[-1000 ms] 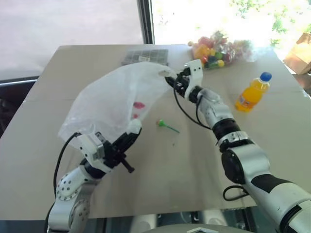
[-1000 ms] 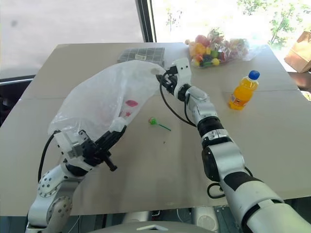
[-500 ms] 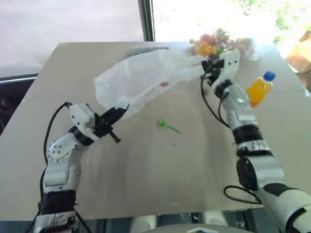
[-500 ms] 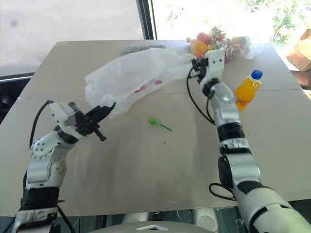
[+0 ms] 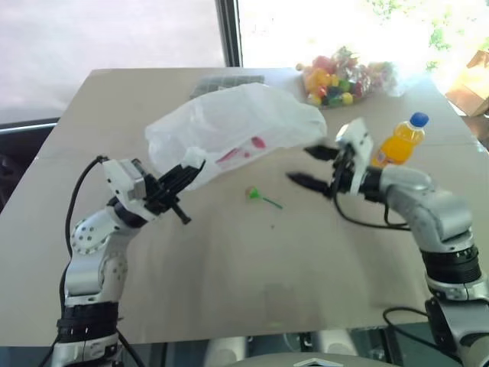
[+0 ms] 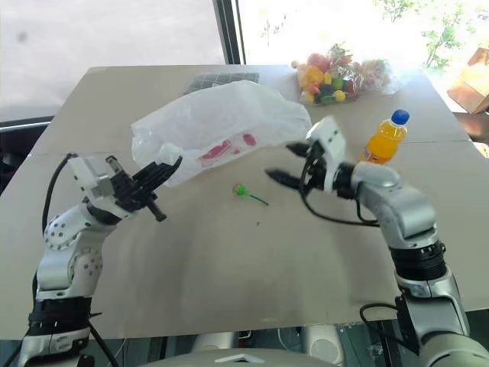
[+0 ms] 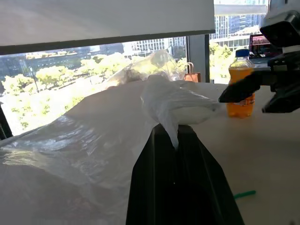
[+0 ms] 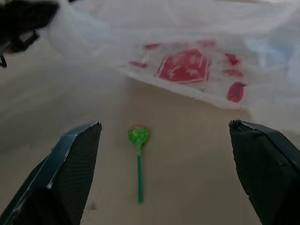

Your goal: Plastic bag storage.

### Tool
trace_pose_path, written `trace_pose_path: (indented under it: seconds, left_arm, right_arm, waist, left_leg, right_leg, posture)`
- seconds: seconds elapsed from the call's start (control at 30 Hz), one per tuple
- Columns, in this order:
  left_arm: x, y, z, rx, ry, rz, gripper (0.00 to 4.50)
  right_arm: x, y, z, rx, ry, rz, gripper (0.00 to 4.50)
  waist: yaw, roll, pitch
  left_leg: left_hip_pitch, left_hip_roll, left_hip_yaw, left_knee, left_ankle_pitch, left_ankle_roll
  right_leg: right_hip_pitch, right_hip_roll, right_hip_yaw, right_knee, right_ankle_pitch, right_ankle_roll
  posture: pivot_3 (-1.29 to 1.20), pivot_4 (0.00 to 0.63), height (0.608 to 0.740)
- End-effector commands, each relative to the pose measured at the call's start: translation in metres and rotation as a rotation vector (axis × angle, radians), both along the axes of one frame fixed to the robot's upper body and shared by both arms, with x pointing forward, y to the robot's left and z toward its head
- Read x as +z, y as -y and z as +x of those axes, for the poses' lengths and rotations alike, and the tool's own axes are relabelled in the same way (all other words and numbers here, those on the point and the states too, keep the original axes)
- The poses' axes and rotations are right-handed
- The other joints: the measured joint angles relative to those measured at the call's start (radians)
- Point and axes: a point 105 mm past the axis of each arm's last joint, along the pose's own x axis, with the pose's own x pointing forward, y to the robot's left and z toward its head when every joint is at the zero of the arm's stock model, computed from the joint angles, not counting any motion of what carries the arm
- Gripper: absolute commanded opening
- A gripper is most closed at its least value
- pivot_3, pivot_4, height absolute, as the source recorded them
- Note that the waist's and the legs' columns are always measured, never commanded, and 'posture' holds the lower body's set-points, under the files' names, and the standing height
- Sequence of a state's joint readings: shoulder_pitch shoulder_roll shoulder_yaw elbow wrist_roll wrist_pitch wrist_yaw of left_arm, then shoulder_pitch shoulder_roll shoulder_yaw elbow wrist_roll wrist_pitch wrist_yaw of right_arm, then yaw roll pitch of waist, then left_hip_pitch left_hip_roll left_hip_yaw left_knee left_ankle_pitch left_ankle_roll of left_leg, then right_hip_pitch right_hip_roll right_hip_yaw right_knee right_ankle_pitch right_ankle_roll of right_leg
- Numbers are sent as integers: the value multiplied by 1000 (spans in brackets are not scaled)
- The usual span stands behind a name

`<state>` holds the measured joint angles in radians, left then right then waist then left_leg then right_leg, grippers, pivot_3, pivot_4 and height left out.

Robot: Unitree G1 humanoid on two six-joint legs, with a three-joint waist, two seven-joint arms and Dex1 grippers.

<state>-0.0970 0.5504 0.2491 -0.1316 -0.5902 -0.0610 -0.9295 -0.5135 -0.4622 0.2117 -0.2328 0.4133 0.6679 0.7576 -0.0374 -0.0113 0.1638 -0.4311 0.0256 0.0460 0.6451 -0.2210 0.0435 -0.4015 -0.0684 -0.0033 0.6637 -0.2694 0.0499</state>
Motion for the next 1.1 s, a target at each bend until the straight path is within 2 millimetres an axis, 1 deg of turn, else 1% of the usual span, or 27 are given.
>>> trace_pose_path:
  seconds: [0.03, 0.13, 0.17, 0.23, 0.3, 0.4, 0.5, 0.53, 0.57, 0.63, 0.67, 0.73, 0.77, 0.8, 0.83, 0.9, 0.97, 1.0, 1.07, 1.1]
  left_arm:
    - [8, 4, -9, -8, 45, 7, 0]
    - [5, 5, -11, -6, 36, 15, 0]
    - [5, 6, -12, -7, 37, 21, 0]
    - [7, 5, -13, -2, 44, 23, 0]
    - [9, 4, -13, 8, 50, 20, 0]
    - [9, 1, -14, 23, 49, 18, 0]
    - [8, 1, -16, 28, 43, 15, 0]
    - [7, 1, -16, 28, 42, 14, 0]
    - [7, 1, -16, 29, 41, 14, 0]
    - [7, 0, -15, 32, 40, 13, 0]
    - [7, 0, -15, 32, 40, 13, 0]
    - [7, 0, -14, 32, 41, 12, 0]
    - [7, 0, -13, 31, 42, 13, 0]
    - [7, 0, -13, 30, 42, 13, 0]
    - [7, 0, -13, 29, 43, 13, 0]
    - [7, 1, -12, 28, 43, 14, 0]
    - [7, 1, -12, 26, 43, 15, 0]
    - [7, 1, -12, 26, 42, 14, 0]
    - [7, 1, -13, 25, 42, 14, 0]
    - [6, 1, -13, 25, 41, 14, 0]
  right_arm:
    - [-17, -17, 8, 7, 94, -64, 4422]
    - [-42, -28, 22, -37, 88, -95, 4422]
    - [-49, -28, 27, -55, 77, -109, 4422]
    - [-63, -25, 28, -34, 89, -185, 4422]
    - [-70, -24, 27, -13, 79, -215, 4422]
    - [-73, -21, 24, 1, 62, -234, 4422]
    - [-70, -21, 26, -8, 72, -226, 3656]
    - [-69, -20, 27, -12, 73, -220, 3329]
    - [-68, -20, 27, -16, 70, -216, 2806]
    - [-67, -19, 28, -29, 57, -207, 1586]
    - [-67, -18, 27, -31, 47, -205, 1342]
    - [-68, -17, 27, -41, 22, -196, 518]
    - [-68, -16, 27, -45, 6, -188, 188]
    - [-67, -15, 27, -48, -2, -184, 49]
    - [-66, -14, 27, -51, -4, -180, 49]
    - [-57, -13, 29, -67, -7, -137, 49]
    - [-42, -15, 27, -55, -11, -78, 49]
    - [-32, -17, 24, -33, -14, -35, 49]
    - [-19, -20, 18, 4, -24, 19, 49]
    - [-7, -22, 14, 32, -37, 65, 49]
  waist:
    - [2, -1, 0]
    - [3, -3, 0]
    - [3, -3, 0]
    - [11, -3, 0]
    - [12, -3, 0]
    - [19, -3, 0]
    - [23, -3, 0]
    - [24, -3, 0]
    - [24, -4, 0]
    - [24, -4, 0]
    - [24, -4, 0]
    - [24, -4, 0]
    - [24, -4, 0]
    - [25, -4, 0]
    - [25, -4, 0]
    - [25, -4, 0]
    - [25, -4, 0]
    - [25, -3, 0]
    - [24, -3, 0]
    - [23, -3, 0]
  left_leg:
    - [-1, 0, 0, 1, 0, 0]
    - [-1, 0, 0, 3, 0, 0]
    - [0, 0, 0, 4, 0, 0]
    - [-1, 0, 0, 4, 0, 0]
    - [0, 0, 0, 5, 0, 0]
    - [2, 1, -1, 5, 0, 0]
    - [2, 1, -1, 5, 0, 0]
    - [2, 1, -1, 5, 0, 0]
    - [2, 1, -1, 6, 0, 0]
    - [2, 1, -1, 6, 0, 0]
    - [2, 1, -1, 6, 0, 0]
    - [2, 1, -1, 7, 0, 0]
    - [2, 1, -1, 7, 0, 0]
    - [2, 1, -1, 7, 0, 0]
    - [2, 1, -1, 7, 0, 0]
    - [2, 1, -1, 7, 0, 0]
    - [1, 1, -1, 7, 0, 0]
    - [1, 1, -1, 7, 0, 0]
    - [1, 1, -1, 6, 0, 0]
    - [1, 1, -1, 6, 0, 0]
  right_leg:
    - [0, 1, 0, 0, 0, 0]
    - [1, 2, 0, 0, 0, 1]
    - [1, 2, 0, 0, 0, 1]
    - [1, 2, 0, 0, 1, 1]
    - [2, 2, 1, 0, 1, 1]
    - [4, 2, 0, 0, 1, 1]
    - [4, 2, 0, 0, 1, 1]
    - [4, 2, 0, 0, 1, 1]
    - [4, 2, 0, 0, 1, 1]
    - [5, 2, 0, 0, 1, 1]
    - [5, 2, 0, 0, 1, 1]
    - [5, 2, 0, 0, 1, 1]
    - [5, 2, 0, 0, 1, 1]
    - [5, 2, 0, 0, 1, 1]
    - [5, 2, 0, 0, 1, 1]
    - [5, 2, 0, 0, 1, 1]
    - [5, 2, 0, 0, 1, 1]
    - [5, 2, 0, 0, 1, 1]
    - [4, 2, 0, 0, 1, 1]
    - [4, 2, 0, 0, 1, 1]
  posture:
    - [0, 150, 740]
    - [0, 150, 740]
    - [0, 150, 740]
    - [0, 150, 740]
    - [0, 150, 740]
    - [0, 150, 740]
    - [0, 150, 740]
    - [0, 150, 740]
    - [0, 150, 740]
    - [0, 150, 740]
    - [0, 150, 740]
    - [0, 150, 740]
    - [0, 150, 740]
    - [0, 150, 740]
    - [0, 150, 740]
    - [0, 150, 740]
    - [0, 150, 740]
    - [0, 150, 740]
    - [0, 150, 740]
    - [0, 150, 740]
